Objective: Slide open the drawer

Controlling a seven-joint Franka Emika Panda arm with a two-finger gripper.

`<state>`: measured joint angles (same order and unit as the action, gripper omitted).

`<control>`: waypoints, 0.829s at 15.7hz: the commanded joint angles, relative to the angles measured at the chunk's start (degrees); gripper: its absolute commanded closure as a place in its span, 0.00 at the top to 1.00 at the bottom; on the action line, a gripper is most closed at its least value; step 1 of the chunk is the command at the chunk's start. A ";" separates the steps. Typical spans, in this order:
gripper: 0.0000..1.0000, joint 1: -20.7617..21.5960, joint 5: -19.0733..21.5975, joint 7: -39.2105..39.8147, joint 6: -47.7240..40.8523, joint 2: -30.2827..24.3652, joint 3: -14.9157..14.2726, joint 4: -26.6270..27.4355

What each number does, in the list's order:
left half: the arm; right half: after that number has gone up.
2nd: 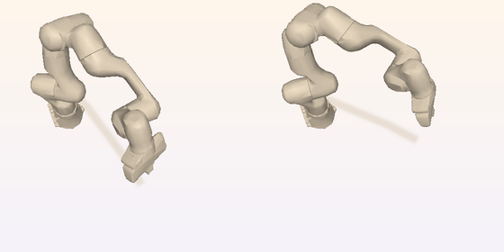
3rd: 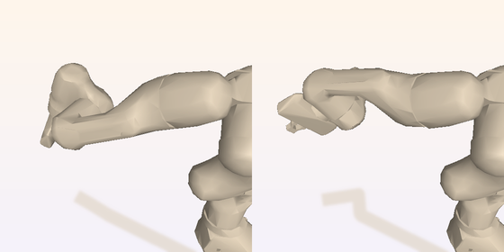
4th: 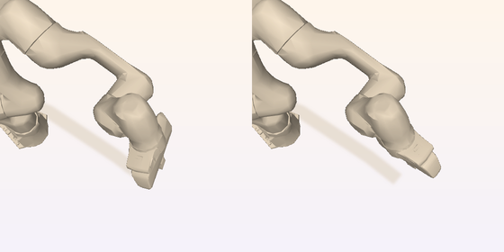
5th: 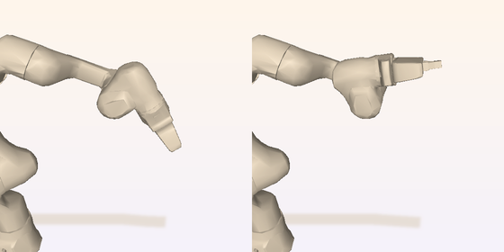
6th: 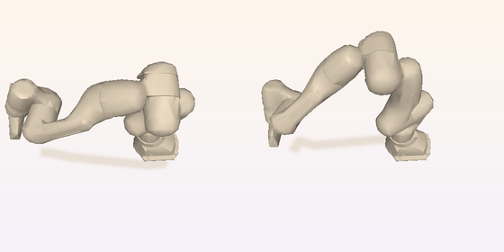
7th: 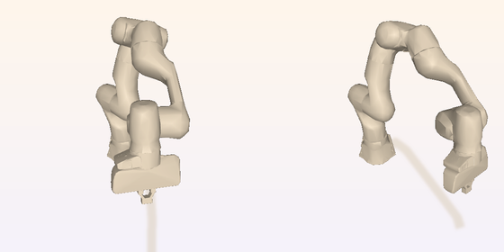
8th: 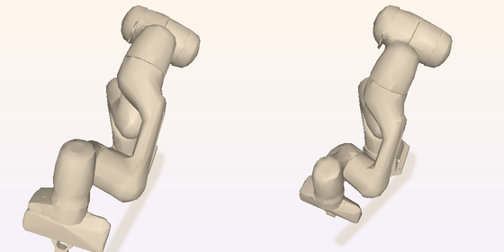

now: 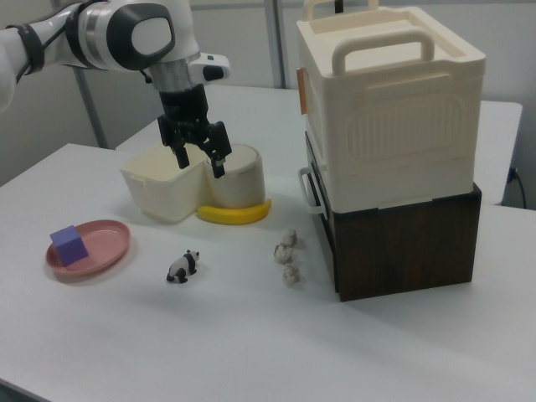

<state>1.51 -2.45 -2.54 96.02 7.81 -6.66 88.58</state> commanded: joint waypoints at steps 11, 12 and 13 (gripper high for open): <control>1.00 0.77 0.26 1.31 6.71 3.00 -0.20 1.24; 1.00 0.77 0.26 1.48 7.59 3.35 -0.20 1.24; 1.00 0.77 0.17 1.57 8.38 3.44 -0.20 1.24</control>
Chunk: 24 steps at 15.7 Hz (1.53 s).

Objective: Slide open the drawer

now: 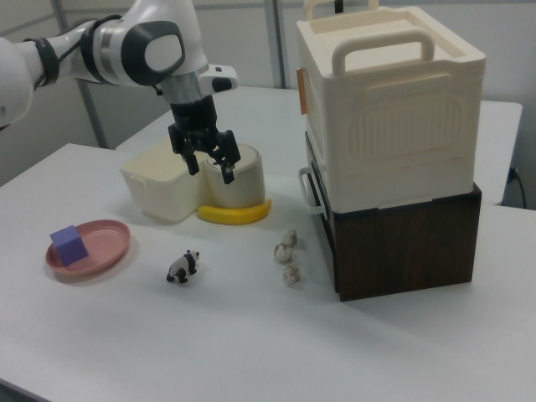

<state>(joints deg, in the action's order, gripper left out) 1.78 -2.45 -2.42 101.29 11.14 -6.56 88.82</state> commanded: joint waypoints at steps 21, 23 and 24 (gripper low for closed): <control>0.79 0.51 -11.43 21.14 32.29 14.51 -6.62 -1.89; 0.70 0.51 -13.19 21.23 33.61 14.96 -7.15 -1.89; 0.65 0.51 -14.07 21.32 34.05 15.22 -7.50 -1.89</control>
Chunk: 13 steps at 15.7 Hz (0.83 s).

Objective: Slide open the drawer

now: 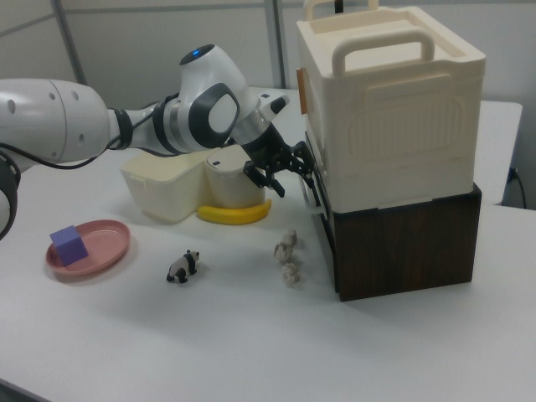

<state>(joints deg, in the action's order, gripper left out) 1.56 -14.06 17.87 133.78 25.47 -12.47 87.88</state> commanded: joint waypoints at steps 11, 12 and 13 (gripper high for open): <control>0.22 6.96 -3.78 0.67 -5.35 -2.70 -0.98 3.35; 0.22 7.66 -3.52 0.67 -7.20 -3.84 -0.89 3.35; 0.22 8.37 -2.91 0.85 -8.78 -4.98 -0.89 3.70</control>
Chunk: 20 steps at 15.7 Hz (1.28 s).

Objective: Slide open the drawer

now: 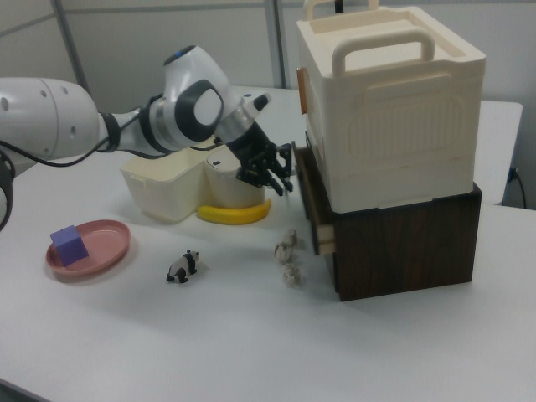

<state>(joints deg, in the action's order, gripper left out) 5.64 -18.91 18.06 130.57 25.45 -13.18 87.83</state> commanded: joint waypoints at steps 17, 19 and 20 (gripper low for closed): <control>1.00 1.22 15.22 -25.00 -36.70 -15.87 7.54 1.29; 1.00 0.51 15.22 -24.92 -36.79 -15.78 7.90 1.47; 1.00 0.42 15.22 -24.92 -36.62 -15.78 7.82 1.56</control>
<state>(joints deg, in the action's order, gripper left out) 7.69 -4.82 -5.26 94.42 10.22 -6.58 88.08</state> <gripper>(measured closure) 0.000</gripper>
